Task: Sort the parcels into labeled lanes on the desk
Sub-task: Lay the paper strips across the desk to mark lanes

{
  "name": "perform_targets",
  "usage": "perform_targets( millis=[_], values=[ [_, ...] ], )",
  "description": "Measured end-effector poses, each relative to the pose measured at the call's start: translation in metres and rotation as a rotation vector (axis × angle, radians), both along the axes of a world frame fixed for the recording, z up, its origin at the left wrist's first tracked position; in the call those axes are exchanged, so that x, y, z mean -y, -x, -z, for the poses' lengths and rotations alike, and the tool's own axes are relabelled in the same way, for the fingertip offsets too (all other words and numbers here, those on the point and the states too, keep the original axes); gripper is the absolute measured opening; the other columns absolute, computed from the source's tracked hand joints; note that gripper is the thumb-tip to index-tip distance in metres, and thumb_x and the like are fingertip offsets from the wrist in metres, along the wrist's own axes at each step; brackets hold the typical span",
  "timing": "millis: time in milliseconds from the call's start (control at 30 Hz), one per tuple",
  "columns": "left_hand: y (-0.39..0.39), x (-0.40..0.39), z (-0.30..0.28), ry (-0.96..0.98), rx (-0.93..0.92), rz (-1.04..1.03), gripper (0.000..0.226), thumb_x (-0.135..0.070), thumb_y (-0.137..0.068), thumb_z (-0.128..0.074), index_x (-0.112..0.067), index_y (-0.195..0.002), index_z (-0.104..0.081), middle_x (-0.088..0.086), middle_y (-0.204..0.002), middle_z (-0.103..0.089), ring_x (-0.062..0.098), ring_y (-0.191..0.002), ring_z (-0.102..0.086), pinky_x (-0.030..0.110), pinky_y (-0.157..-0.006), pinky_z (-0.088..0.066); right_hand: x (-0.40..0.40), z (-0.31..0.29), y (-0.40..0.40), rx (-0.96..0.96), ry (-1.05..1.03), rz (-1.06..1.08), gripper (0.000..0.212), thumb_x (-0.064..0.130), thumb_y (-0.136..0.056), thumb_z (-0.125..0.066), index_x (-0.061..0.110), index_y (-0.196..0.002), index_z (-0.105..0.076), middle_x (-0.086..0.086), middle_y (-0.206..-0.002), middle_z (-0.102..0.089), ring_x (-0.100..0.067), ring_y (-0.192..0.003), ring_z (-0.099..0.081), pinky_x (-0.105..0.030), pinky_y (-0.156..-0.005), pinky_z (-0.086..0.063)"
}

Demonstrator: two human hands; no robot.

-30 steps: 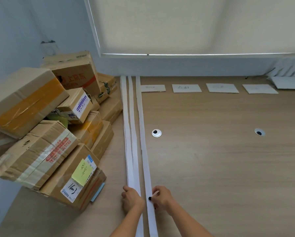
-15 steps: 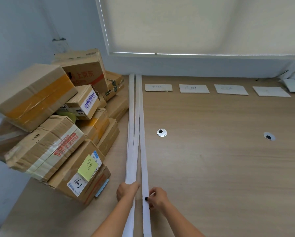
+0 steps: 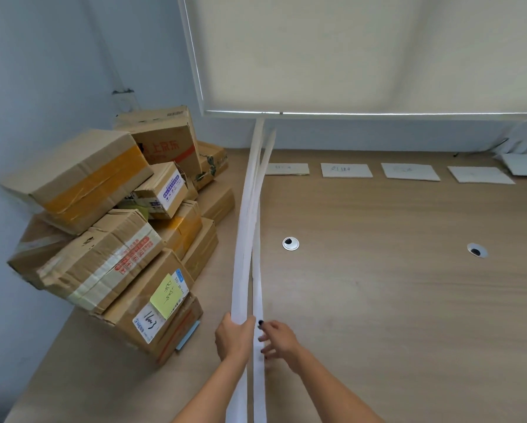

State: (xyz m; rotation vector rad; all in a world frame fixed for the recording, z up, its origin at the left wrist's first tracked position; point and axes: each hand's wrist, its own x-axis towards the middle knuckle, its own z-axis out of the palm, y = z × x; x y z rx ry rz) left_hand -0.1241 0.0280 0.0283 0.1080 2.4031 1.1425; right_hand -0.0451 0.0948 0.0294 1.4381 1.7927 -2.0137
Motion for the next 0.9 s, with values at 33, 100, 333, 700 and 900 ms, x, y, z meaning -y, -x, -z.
perform_targets(
  millis=[33,100,333,700,900],
  values=[
    [-0.005,-0.003,-0.003,-0.034,-0.004,0.02,0.019,-0.03,-0.078,-0.064,-0.015,-0.088,-0.057,0.005,-0.085,-0.064,0.026,-0.079,-0.062,0.039,-0.072,-0.057,-0.002,-0.01,0.002,-0.077,0.067,0.025,0.029,0.034,-0.097,-0.044,0.011,-0.105,-0.059,-0.006,-0.093,-0.06,-0.016,-0.067,-0.057,-0.025,-0.063,-0.05],
    [-0.016,-0.01,-0.009,-0.105,-0.006,0.062,0.019,-0.032,-0.08,-0.061,-0.014,-0.087,-0.059,0.005,-0.08,-0.065,0.026,-0.073,-0.064,0.04,-0.068,-0.057,-0.009,-0.029,0.003,-0.196,0.113,0.062,0.023,0.027,-0.095,-0.045,0.012,-0.092,-0.062,-0.004,-0.087,-0.062,-0.015,-0.07,-0.058,-0.025,-0.064,-0.051],
    [-0.064,-0.041,-0.038,-0.187,-0.012,0.178,0.014,-0.032,-0.087,-0.049,-0.02,-0.094,-0.045,0.005,-0.073,-0.059,0.026,-0.061,-0.059,0.028,-0.046,-0.047,-0.051,-0.063,-0.049,-0.284,-0.018,0.163,0.024,0.01,-0.089,-0.054,0.008,-0.105,-0.071,-0.005,-0.093,-0.07,-0.015,-0.084,-0.061,-0.026,-0.074,-0.046],
    [-0.157,-0.102,-0.065,-0.234,-0.018,0.097,0.022,-0.03,-0.091,-0.05,-0.009,-0.096,-0.044,0.006,-0.086,-0.057,0.019,-0.067,-0.055,0.027,-0.05,-0.041,-0.119,-0.085,-0.139,-0.269,-0.148,0.294,0.01,0.002,-0.084,-0.065,0.004,-0.093,-0.065,-0.006,-0.085,-0.064,-0.015,-0.067,-0.064,-0.018,-0.051,-0.052],
    [-0.184,-0.101,-0.063,-0.192,-0.031,0.054,0.03,-0.033,-0.091,-0.047,-0.007,-0.107,-0.046,0.009,-0.093,-0.062,0.03,-0.077,-0.062,0.033,-0.062,-0.049,-0.132,-0.064,-0.184,-0.152,-0.19,0.266,0.025,0.007,-0.084,-0.066,0.001,-0.109,-0.066,-0.011,-0.1,-0.064,-0.024,-0.089,-0.061,-0.028,-0.075,-0.052]
  ],
)
